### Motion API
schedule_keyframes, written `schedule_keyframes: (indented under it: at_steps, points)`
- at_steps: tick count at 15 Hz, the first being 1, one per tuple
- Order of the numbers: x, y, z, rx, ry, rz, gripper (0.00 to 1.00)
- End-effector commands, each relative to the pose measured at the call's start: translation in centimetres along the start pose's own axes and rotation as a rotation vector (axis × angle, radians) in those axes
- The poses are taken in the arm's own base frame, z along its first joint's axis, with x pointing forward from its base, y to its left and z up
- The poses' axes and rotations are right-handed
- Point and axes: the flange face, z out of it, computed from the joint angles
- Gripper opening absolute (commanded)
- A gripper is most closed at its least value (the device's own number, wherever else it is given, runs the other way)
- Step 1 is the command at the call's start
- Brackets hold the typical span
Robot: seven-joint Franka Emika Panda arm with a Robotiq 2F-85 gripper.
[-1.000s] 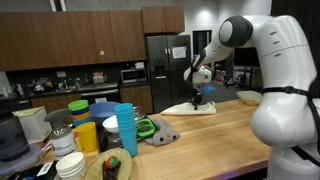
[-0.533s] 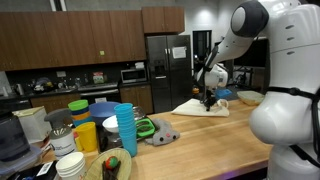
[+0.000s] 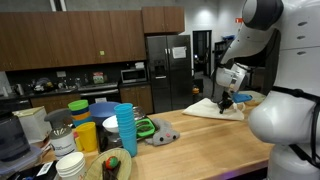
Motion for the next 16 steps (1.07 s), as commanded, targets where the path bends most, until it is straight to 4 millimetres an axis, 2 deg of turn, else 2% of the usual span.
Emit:
schedule_keyframes:
  at_steps: [1,10,13,16]
  points:
    - [-7.1,1.8,2.4,0.035,-0.040,0.082,0.01]
    - [-14.8,6.9,1.0,0.044,0.001,0.290,0.01]
    - [-16.1,8.3,1.1,0.106,0.009,0.311,0.01]
    - [-16.8,8.8,1.4,0.236,0.051,0.254,0.01]
